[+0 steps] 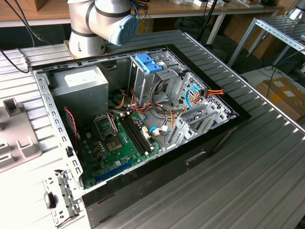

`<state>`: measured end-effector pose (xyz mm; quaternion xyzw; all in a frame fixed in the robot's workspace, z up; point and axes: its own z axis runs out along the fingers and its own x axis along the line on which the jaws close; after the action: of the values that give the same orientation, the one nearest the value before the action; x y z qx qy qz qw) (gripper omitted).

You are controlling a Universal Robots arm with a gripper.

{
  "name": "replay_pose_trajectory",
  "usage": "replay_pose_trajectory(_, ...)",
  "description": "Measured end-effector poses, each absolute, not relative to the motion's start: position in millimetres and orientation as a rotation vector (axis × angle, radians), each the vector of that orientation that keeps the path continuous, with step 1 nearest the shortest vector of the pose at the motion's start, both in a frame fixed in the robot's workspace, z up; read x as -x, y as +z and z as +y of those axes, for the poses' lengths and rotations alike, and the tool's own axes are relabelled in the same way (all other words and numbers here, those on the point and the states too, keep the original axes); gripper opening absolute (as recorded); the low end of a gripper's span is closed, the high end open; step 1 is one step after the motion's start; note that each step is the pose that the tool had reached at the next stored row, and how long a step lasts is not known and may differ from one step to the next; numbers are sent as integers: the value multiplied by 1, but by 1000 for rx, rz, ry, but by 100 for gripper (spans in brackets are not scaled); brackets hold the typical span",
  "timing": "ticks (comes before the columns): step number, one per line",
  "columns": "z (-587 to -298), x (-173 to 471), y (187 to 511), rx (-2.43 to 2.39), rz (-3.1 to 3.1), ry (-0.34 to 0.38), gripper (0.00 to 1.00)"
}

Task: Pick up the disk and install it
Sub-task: 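Pick up the disk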

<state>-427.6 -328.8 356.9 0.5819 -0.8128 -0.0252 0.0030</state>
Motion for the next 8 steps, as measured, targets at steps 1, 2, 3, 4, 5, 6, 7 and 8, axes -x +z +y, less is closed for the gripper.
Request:
replay_pose_trajectory(1,-329,428,357,-1830,-2545,-79,11)
replay_pose_trajectory(2,-329,428,357,-1835,-2541,-79,11)
replay_pose_trajectory(3,-329,428,357,-1843,-2535,-79,11)
replay_pose_trajectory(4,-329,428,357,-1851,-2529,-79,11)
replay_pose_trajectory(5,-329,428,357,-1854,-2527,-79,11)
replay_pose_trajectory(6,-329,428,357,-1857,-2525,-79,11)
replay_pose_trajectory(7,-329,428,357,-1860,-2522,-79,11)
replay_pose_trajectory(8,-329,428,357,-1863,-2520,-79,11)
